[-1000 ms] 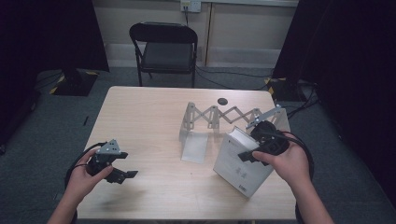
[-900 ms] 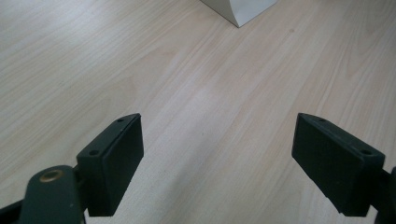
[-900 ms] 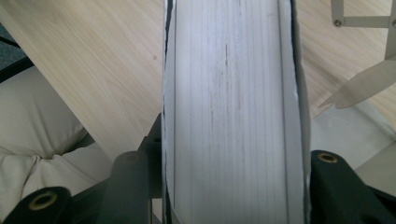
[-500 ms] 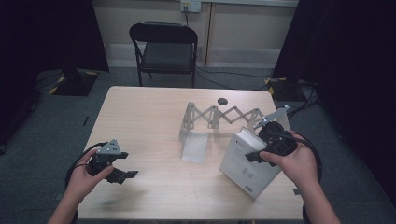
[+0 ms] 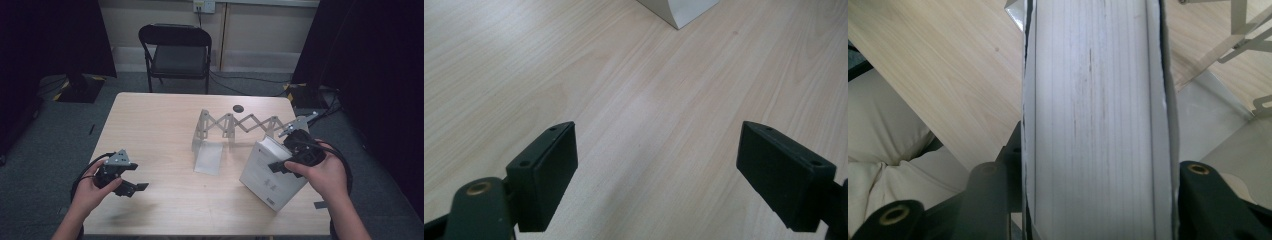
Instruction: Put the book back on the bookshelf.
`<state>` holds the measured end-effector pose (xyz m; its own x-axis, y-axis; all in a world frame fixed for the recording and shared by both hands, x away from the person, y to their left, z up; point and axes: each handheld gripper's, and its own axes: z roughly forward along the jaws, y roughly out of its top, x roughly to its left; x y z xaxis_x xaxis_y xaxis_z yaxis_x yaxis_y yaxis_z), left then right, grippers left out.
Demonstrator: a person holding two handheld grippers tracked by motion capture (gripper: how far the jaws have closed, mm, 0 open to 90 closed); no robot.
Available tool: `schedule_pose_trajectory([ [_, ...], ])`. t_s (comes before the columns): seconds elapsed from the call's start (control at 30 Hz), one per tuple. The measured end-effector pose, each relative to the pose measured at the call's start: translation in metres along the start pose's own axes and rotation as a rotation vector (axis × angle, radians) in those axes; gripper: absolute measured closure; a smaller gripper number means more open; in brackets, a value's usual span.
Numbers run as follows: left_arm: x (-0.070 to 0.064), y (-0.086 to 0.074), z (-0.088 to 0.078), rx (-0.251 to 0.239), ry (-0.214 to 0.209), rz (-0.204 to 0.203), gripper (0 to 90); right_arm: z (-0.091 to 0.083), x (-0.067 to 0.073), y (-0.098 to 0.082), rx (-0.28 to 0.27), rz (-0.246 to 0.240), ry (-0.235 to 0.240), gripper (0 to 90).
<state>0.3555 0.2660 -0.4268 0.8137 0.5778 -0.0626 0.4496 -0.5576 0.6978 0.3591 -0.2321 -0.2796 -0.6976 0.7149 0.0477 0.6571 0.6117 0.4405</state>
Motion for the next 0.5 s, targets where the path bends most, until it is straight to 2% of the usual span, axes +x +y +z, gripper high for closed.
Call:
schedule_pose_trajectory([
  [0.5, 0.000, 0.000, 0.002, 0.002, -0.002, 0.003, 16.6, -0.008, -0.008, -0.011, 0.008, 0.025, -0.013, 52.6],
])
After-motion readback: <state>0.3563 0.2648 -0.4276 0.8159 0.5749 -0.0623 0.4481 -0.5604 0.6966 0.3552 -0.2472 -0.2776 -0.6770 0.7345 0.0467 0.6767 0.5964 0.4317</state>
